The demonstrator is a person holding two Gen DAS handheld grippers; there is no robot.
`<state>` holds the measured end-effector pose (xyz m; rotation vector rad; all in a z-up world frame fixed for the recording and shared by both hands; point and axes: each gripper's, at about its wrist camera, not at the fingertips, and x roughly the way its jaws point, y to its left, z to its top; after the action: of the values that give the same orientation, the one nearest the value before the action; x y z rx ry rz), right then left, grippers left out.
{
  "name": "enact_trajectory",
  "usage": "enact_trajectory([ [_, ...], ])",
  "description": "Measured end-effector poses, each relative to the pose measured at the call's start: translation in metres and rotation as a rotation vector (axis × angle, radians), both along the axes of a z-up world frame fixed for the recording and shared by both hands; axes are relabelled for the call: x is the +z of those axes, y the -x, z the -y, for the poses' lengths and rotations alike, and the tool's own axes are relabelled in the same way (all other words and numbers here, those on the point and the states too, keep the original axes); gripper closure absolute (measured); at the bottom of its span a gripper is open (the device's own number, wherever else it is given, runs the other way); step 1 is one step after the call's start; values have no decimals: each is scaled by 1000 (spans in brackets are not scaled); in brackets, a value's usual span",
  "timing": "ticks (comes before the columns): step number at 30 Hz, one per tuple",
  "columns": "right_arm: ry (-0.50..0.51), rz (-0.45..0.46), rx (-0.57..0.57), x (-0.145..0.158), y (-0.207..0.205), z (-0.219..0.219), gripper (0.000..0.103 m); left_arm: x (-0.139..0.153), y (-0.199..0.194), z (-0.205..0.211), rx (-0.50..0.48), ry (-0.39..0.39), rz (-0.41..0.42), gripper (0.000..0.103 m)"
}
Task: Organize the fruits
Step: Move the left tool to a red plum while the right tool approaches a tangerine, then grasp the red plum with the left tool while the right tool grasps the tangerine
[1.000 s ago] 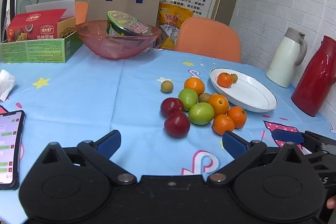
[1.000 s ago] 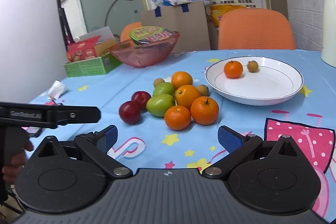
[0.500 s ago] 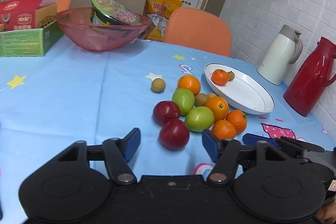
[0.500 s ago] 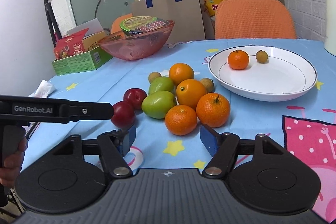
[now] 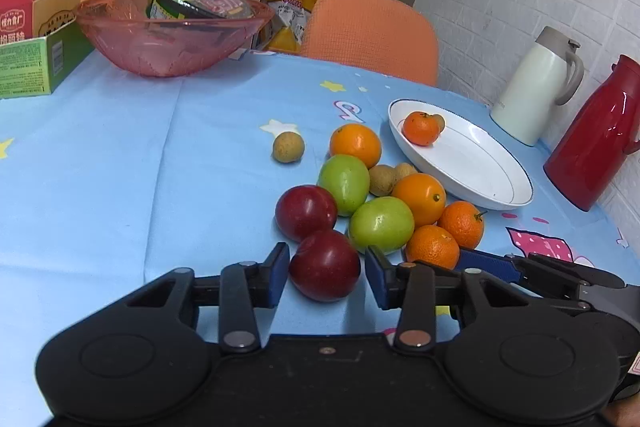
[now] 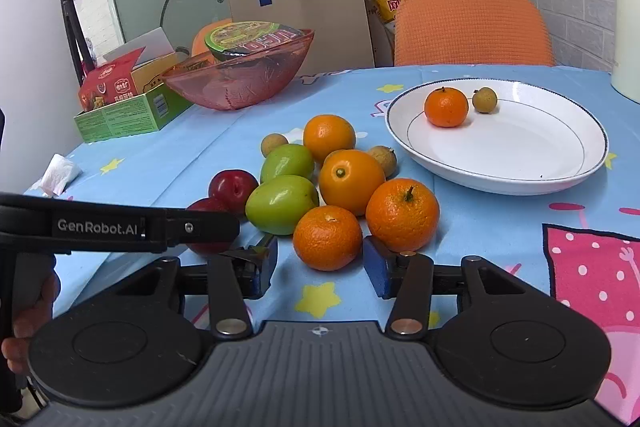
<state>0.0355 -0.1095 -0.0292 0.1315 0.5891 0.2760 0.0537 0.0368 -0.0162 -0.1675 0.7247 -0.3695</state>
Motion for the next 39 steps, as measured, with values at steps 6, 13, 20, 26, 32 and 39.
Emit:
enact_trajectory([
  [6,25,4,5,0,3,1,37,-1,1,1,-13,-8,0,8],
  [13,40,12,18,1,3,-2,35,-3,0,3,-6,-14,4,4],
  [20,34,23,16,1,2,-2,35,-3,0,5,-7,-25,8,5],
  [26,32,8,27,1,2,-2,37,-2,2,6,-1,-30,6,5],
  [32,1,60,43,17,15,6,37,12,12,7,-15,-9,29,5],
  [39,24,189,-23,55,21,37,37,56,5,34,-94,-7,130,6],
])
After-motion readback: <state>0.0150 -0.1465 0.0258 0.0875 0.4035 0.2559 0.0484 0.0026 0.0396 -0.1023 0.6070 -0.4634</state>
